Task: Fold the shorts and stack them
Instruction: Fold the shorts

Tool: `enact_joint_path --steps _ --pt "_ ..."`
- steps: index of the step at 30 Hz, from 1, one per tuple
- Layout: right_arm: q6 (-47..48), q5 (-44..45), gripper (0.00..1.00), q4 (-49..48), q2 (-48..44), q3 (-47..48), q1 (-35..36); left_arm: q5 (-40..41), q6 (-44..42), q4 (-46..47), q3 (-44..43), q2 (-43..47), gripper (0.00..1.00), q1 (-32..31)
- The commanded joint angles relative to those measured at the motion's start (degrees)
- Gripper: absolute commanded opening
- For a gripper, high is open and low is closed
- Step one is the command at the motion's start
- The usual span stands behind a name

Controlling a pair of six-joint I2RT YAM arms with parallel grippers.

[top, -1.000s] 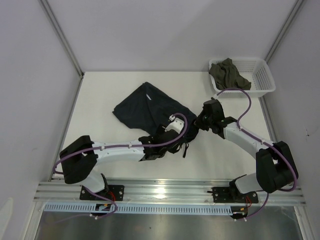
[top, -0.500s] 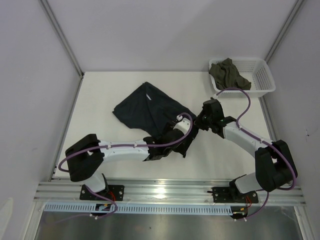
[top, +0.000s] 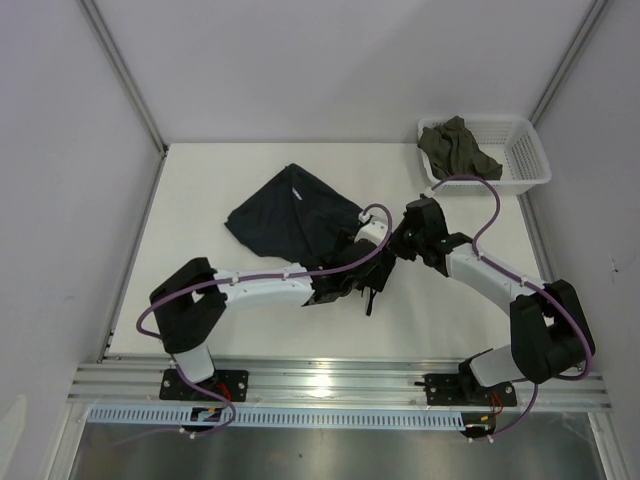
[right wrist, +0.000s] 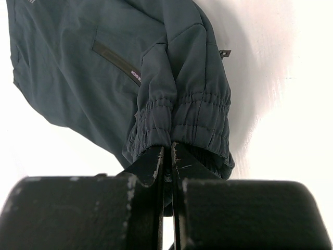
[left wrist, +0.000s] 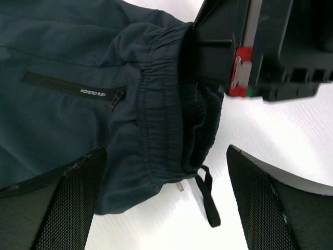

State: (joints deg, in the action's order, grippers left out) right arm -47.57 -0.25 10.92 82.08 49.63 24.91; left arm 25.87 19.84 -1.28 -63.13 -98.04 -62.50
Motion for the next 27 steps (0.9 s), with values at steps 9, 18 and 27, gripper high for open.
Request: enact_joint_path --steps 9,18,27 --pt "0.2 -1.15 0.0 -2.48 0.18 0.38 -0.03 0.76 1.61 -3.73 -5.42 -6.55 0.89 0.27" --pt "0.2 -1.59 0.0 -3.27 0.36 -0.14 -0.21 3.93 2.75 -4.43 -4.19 -6.11 0.81 0.45" --pt "0.02 -2.12 0.0 -3.88 0.71 -0.58 -0.47 -1.26 4.51 1.01 1.26 0.56 0.9 1.24"
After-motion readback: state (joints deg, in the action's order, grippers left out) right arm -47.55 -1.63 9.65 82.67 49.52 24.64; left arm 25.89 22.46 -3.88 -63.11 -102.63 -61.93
